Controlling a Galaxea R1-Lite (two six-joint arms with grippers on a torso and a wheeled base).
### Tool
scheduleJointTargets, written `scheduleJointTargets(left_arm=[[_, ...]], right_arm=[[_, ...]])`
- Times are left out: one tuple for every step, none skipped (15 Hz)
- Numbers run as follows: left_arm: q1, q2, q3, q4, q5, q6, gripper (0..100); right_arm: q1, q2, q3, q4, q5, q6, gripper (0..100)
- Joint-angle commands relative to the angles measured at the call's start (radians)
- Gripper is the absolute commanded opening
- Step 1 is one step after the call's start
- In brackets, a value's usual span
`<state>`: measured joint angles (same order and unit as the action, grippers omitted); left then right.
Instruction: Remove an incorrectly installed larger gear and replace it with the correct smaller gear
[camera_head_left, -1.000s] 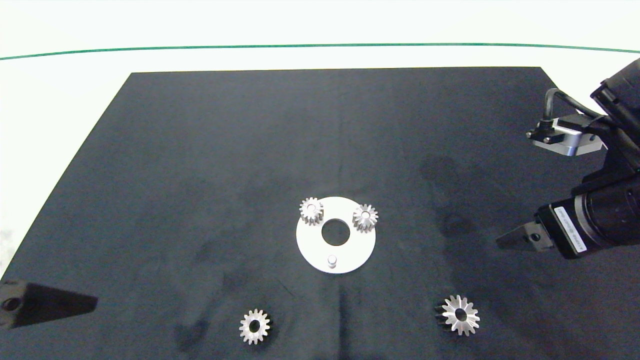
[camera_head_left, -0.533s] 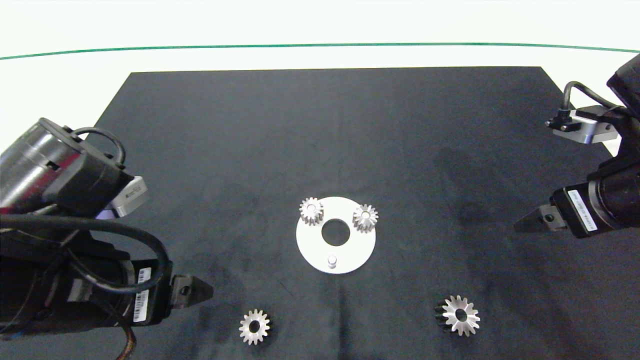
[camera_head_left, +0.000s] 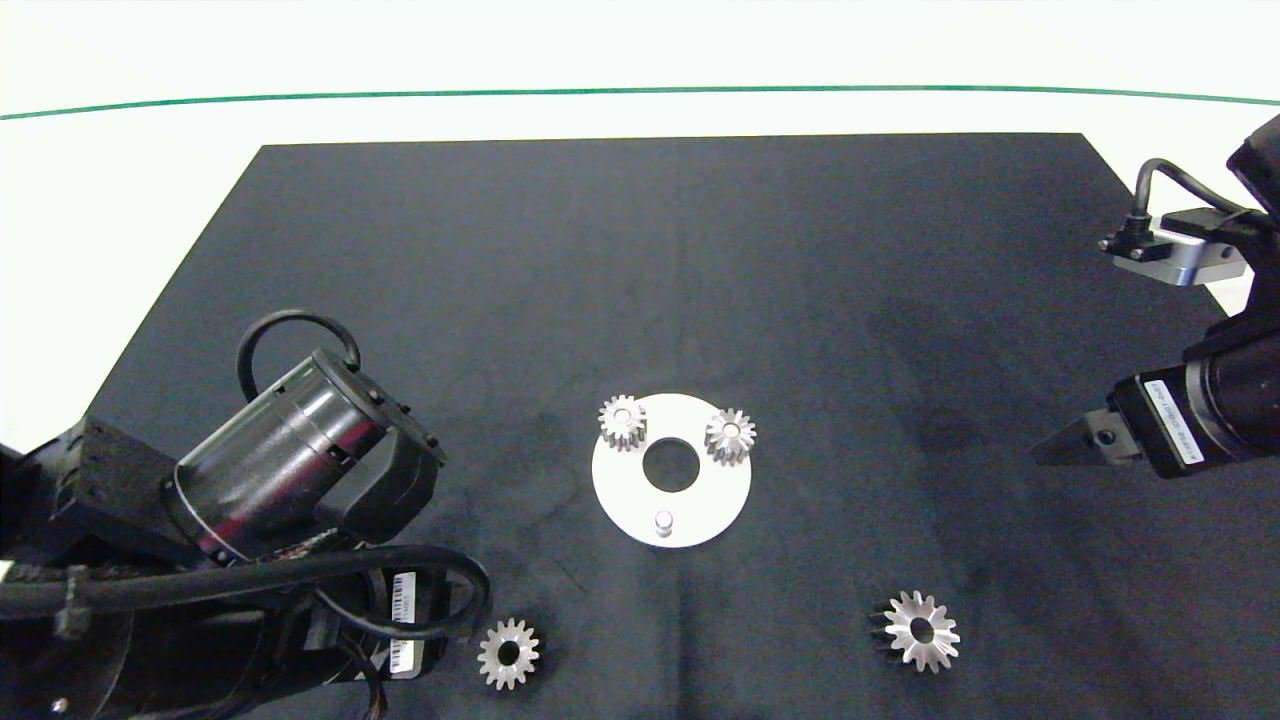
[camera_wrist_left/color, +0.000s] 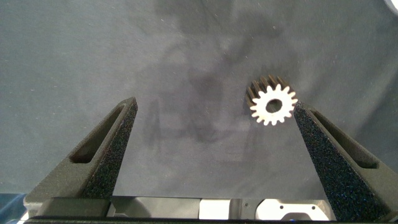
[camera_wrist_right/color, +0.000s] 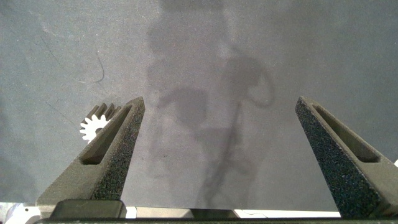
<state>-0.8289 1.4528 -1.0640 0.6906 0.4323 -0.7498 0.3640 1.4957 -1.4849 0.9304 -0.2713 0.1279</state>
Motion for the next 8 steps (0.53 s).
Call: scheduleJointTargets(left_arm=[[-0.007, 0.015, 0.003, 0.004, 0.002, -0.01, 100], [-0.009, 0.024, 0.003, 0.001, 0.003, -0.02, 100], [-0.012, 0.029, 0.003, 0.001, 0.003, -0.02, 100], [-0.022, 0.04, 0.003, 0.001, 0.005, -0.022, 100], [-0.033, 0.054, 0.003, 0.003, 0.009, -0.031, 100], [-0.052, 0.064, 0.003, 0.001, 0.016, -0.052, 100], [-0.082, 0.077, -0.001, 0.001, 0.017, -0.074, 100], [-0.108, 0.086, -0.001, 0.001, 0.017, -0.091, 100]], right_arm=[[0.015, -0.002, 0.003, 0.005, -0.002, 0.001, 100], [0.021, -0.002, 0.005, 0.005, -0.002, 0.003, 100], [0.023, -0.003, 0.006, 0.005, -0.002, 0.001, 100], [0.023, -0.003, 0.006, 0.005, -0.002, 0.003, 100], [0.023, -0.003, 0.006, 0.005, -0.002, 0.001, 100], [0.023, -0.003, 0.006, 0.005, -0.002, 0.001, 100], [0.023, -0.003, 0.006, 0.005, -0.002, 0.001, 100], [0.023, -0.003, 0.006, 0.005, -0.002, 0.001, 100]])
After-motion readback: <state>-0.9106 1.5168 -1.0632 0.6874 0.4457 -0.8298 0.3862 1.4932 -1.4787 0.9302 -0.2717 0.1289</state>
